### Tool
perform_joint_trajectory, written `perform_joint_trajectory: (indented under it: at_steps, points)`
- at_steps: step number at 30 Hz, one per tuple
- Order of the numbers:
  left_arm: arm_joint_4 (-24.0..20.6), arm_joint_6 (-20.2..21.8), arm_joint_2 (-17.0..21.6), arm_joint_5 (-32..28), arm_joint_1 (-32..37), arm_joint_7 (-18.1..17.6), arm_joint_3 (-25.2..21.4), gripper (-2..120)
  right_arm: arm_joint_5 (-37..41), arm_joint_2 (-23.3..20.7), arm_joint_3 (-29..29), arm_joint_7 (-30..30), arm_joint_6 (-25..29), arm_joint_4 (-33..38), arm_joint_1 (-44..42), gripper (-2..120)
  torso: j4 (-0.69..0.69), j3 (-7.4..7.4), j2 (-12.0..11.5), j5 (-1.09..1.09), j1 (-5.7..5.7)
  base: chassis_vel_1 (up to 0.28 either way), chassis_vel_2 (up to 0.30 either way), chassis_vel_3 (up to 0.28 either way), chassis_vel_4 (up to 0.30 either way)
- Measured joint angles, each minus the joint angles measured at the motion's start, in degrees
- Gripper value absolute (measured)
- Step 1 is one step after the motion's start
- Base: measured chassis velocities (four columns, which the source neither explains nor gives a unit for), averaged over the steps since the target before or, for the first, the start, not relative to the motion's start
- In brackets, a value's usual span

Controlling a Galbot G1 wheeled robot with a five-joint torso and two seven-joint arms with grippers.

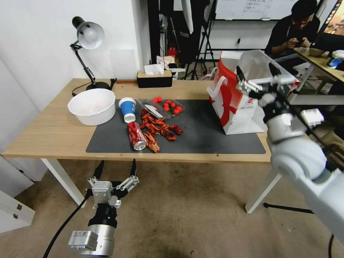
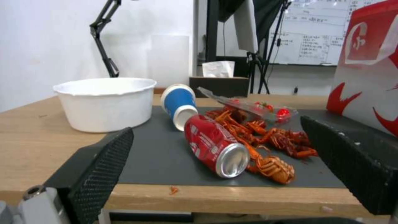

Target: Pick up the trash from the table and place it into the takeout bag.

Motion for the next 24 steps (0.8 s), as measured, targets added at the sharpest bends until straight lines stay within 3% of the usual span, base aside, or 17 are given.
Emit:
perform_joint_trajectory:
  at_steps: [1,4,13,24]
  points:
    - [0.0,0.0,0.0,0.0,0.0,0.0,0.0,100,0.0,0.0,0.0,0.0,0.0,0.0,0.0,100,0.00,0.00,0.0,0.00,0.00,0.000,0.000,0.000,0.000]
    - [0.0,-0.4,0.0,-0.1,0.1,0.0,0.0,100,-3.2,2.6,6.7,-4.3,5.2,0.3,-12.5,100,-0.02,0.00,0.0,0.02,0.00,0.000,0.000,0.000,0.000]
    - [-0.2,-0.2,0.5,-0.4,-0.3,0.0,0.1,100,-4.7,10.3,13.8,-10.1,11.1,0.6,-30.9,100,0.00,0.00,0.0,0.00,0.00,0.000,0.000,0.000,0.000]
    - [0.0,-0.2,0.6,-1.1,-0.4,0.1,0.0,100,-7.3,16.4,12.8,-13.1,18.0,-1.3,-42.9,100,-0.02,0.00,0.0,-0.01,0.00,0.000,0.000,0.000,0.000]
